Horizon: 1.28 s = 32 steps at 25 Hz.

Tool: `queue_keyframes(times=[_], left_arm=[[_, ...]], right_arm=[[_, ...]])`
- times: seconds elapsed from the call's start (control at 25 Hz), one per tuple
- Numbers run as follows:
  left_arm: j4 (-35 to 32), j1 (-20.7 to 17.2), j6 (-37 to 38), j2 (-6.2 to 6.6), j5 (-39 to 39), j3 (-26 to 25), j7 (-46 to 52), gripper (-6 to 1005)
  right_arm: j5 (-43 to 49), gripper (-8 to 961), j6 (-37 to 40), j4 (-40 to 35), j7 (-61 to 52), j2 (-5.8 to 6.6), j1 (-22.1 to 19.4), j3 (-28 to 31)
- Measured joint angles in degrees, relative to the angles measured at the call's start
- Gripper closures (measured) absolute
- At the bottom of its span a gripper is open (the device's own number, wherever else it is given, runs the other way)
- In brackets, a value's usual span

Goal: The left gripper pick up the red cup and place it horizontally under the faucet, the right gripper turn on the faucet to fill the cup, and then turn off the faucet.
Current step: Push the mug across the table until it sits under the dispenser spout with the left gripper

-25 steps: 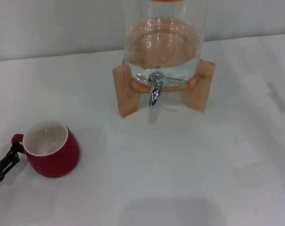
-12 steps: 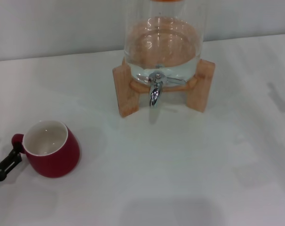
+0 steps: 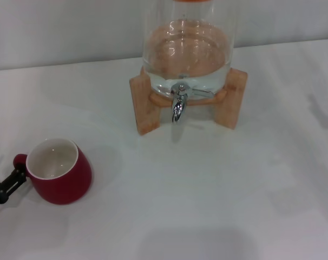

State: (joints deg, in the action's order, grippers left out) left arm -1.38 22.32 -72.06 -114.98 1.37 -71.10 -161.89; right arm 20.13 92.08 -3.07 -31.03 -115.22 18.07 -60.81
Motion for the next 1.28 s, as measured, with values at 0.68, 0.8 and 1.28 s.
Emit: queue_keyframes(times=[0.68,0.8,1.28], left_arm=[[-0.13,0.0,0.0,-0.2,-0.13,-0.33,-0.01,221],[-0.05,0.02,0.43,-0.28,-0.27,-0.38,0.0,297],[0.06,0.4,2.19,-0.34,-0.15,-0.32,-0.02,734]], right_arm=[[0.0,155,-0.16,0.0,0.0,0.0,0.11,0.0],[0.0,155,-0.16,0.0,0.0,0.0,0.05,0.0],[0.0,155,0.14,0.0,0.0,0.0,-0.04,0.0]])
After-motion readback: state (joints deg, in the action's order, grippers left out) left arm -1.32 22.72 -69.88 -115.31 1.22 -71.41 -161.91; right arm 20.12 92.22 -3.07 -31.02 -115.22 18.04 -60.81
